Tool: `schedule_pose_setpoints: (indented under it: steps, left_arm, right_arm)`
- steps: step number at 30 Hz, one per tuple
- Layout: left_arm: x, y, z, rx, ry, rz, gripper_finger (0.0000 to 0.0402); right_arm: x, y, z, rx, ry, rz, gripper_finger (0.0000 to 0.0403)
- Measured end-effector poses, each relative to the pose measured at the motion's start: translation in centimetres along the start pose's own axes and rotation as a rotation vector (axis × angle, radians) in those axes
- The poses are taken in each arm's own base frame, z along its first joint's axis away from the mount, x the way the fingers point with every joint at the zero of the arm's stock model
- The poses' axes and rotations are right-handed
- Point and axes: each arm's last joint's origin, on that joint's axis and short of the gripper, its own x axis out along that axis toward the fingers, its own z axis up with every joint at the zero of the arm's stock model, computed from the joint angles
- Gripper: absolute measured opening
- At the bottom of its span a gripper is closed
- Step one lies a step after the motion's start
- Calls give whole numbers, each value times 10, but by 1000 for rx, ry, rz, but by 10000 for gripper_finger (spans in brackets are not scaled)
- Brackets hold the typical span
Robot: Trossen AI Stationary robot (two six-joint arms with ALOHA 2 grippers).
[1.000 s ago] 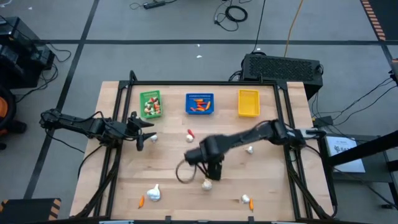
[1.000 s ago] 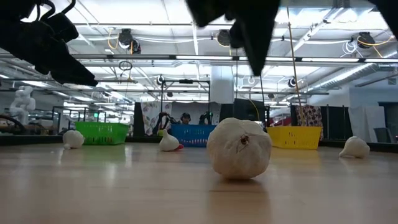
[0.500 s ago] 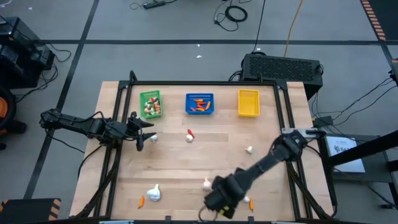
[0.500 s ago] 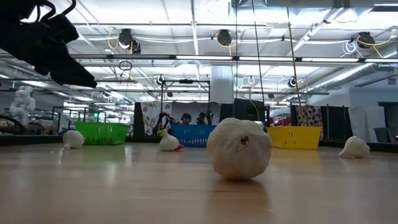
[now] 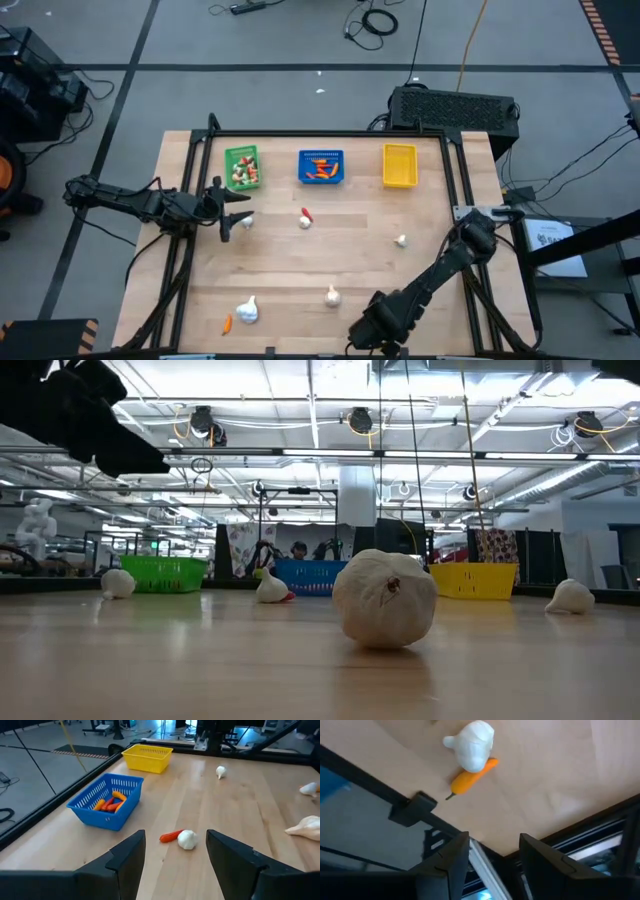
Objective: Sort produce into baskets
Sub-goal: Put the yellow chili pepper into the blue bin
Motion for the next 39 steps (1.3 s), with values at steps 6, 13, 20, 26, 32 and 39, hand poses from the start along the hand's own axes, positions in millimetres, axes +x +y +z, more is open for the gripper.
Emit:
schedule_pose_setpoints:
  steps: [6,13,20,26,32,39]
  left_arm:
    - [0,0,0,6,3,-1,217]
    - [0,0,-1,3,14,0,217]
    - [0,0,-1,4,14,0,217]
    - [0,0,-1,4,14,0,217]
    - [0,0,-2,7,18,1,217]
    - [0,0,-2,9,17,1,217]
  right_arm:
    - [-13,-36,-27,128,-85,125,164]
    - [4,-59,-49,375,-164,434,164]
    - [36,-53,-41,437,-91,489,164]
    - [47,-45,-35,393,-92,542,164]
    - [62,-39,-27,375,-113,484,164]
    - [70,-35,-19,320,-151,460,164]
